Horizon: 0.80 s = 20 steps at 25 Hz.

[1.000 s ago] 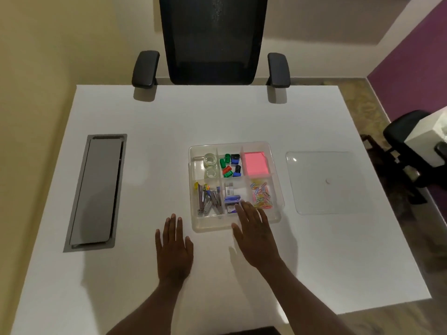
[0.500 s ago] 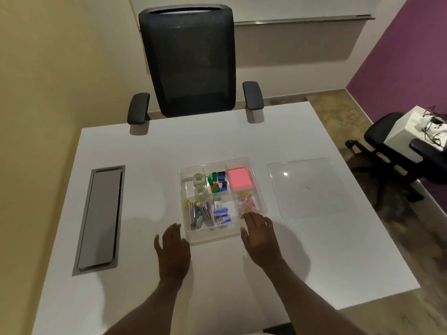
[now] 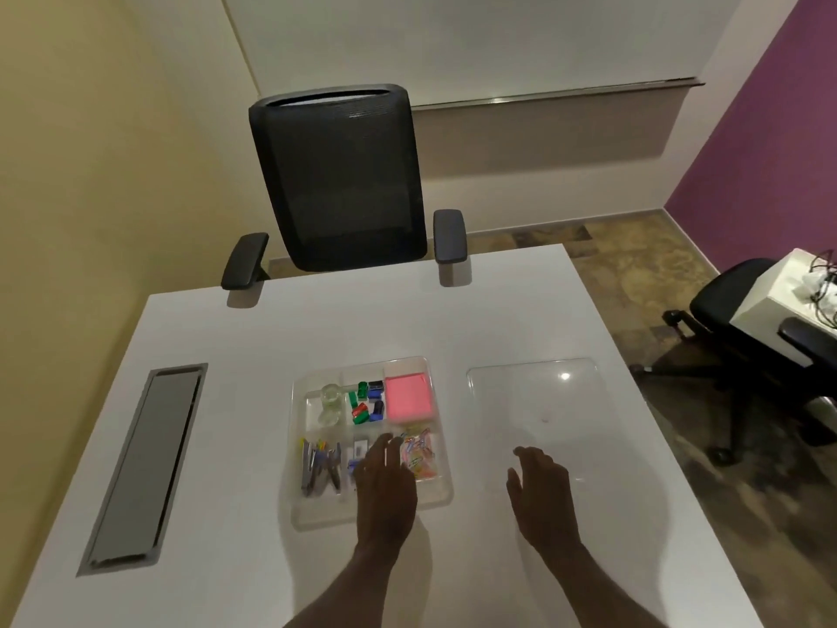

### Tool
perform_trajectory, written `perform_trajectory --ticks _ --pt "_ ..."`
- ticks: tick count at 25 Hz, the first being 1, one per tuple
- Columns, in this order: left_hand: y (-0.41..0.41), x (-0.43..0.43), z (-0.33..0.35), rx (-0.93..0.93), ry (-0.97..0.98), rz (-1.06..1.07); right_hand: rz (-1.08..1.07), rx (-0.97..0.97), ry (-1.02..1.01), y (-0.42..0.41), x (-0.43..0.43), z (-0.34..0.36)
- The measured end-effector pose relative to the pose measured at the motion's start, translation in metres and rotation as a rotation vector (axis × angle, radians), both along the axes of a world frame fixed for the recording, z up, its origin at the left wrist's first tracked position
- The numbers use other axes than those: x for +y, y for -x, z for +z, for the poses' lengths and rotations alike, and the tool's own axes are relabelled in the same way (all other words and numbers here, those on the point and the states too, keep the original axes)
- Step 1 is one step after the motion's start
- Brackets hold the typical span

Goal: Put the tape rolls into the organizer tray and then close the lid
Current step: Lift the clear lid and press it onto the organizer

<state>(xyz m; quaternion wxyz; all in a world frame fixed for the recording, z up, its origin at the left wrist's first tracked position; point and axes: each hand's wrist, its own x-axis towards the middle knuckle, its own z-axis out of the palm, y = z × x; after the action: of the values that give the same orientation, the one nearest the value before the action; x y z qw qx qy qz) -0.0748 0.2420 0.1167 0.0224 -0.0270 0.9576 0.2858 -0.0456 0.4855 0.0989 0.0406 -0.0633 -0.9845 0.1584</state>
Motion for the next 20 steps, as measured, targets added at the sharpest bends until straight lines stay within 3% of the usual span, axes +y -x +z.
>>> perform_trajectory --ticks 6,12,16,20 --pt "0.018 0.096 -0.014 -0.028 -0.061 -0.067 -0.109 -0.085 0.038 0.027 0.1 -0.006" --pt "0.047 0.15 -0.04 -0.232 -0.085 -0.211 -0.307 -0.259 0.199 0.076 0.155 -0.016" --pt "0.063 0.169 -0.05 -0.433 -0.1 0.037 -0.363 -0.426 0.213 0.097 0.173 -0.026" --pt "0.074 0.176 -0.057 -0.453 -0.065 0.116 -0.357 -0.515 0.105 0.113 0.179 -0.034"
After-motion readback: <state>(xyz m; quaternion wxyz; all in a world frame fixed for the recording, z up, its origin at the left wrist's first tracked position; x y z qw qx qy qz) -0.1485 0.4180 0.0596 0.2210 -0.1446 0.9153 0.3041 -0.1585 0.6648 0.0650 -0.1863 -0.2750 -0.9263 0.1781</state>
